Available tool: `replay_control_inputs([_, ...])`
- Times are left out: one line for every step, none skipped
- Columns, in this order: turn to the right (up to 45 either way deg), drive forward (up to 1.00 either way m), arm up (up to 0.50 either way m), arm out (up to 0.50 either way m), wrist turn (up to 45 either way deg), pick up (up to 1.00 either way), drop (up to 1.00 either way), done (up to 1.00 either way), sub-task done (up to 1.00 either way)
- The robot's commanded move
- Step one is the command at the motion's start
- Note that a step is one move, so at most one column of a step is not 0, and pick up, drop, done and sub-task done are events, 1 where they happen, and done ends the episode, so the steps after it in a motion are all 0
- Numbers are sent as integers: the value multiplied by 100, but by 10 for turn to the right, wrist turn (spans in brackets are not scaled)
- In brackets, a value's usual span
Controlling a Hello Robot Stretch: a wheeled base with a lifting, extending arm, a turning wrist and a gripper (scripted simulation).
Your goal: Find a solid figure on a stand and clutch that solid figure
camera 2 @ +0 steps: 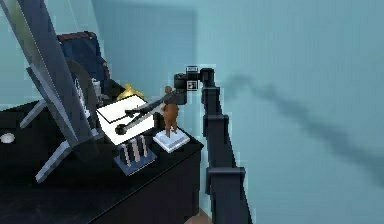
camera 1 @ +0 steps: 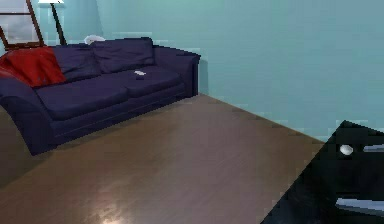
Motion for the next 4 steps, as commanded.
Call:
replay_control_inputs([0,0,0,0,450,0,0,0,0])
replay_control_inputs([0,0,0,0,180,0,0,0,0])
replay_control_inputs([0,0,-30,0,0,0,0,0,0])
replay_control_inputs([0,0,0,0,0,100,0,0,0])
